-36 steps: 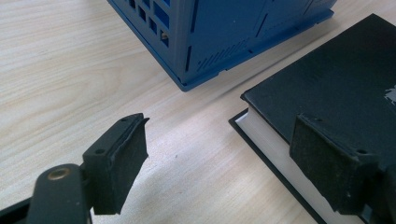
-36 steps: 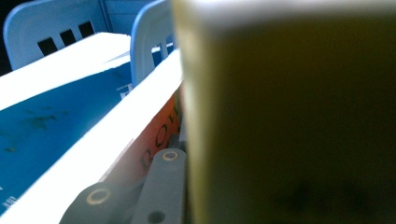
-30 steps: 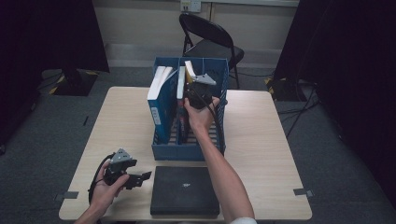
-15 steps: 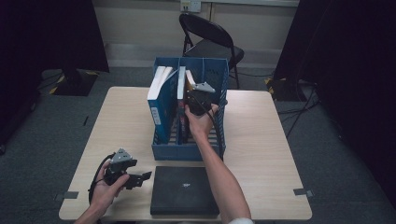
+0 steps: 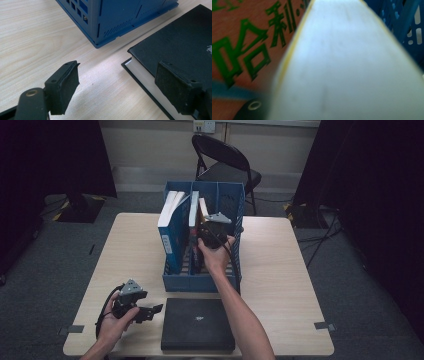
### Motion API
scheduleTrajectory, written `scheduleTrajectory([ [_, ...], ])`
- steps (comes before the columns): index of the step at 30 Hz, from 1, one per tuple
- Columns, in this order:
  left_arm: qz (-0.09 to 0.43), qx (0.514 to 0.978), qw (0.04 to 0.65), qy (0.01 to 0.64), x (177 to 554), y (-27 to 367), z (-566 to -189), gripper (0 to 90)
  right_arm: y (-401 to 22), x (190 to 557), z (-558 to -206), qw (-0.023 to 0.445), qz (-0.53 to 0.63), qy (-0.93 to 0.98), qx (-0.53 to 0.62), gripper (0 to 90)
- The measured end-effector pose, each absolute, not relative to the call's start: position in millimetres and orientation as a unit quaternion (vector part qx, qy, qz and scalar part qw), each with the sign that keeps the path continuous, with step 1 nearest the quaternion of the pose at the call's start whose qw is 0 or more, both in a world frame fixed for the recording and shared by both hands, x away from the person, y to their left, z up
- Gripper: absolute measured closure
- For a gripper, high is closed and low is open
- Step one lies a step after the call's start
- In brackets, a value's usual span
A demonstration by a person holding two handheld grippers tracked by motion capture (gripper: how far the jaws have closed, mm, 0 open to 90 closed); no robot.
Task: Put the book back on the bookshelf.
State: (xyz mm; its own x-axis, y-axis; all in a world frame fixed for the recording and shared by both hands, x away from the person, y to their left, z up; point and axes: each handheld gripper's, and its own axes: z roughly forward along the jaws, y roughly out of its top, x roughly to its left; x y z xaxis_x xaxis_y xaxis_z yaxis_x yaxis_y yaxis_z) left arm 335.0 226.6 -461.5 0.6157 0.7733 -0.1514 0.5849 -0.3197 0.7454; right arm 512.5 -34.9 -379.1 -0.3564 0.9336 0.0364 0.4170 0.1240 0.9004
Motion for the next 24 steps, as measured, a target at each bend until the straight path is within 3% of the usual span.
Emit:
scheduleTrajectory([
  [16, 0.119, 0.806, 0.397, 0.422, 335.4, 227.2, -461.7, 19.1, -46.7, 492.3, -378.9, 0.266, 0.46, 0.709, 0.464, 57.8],
  [24, 0.119, 0.807, 0.397, 0.42, 334.6, 226.4, -461.6, 19.2, -52.4, 482.1, -380.9, 0.249, 0.459, 0.729, 0.442, 58.4],
])
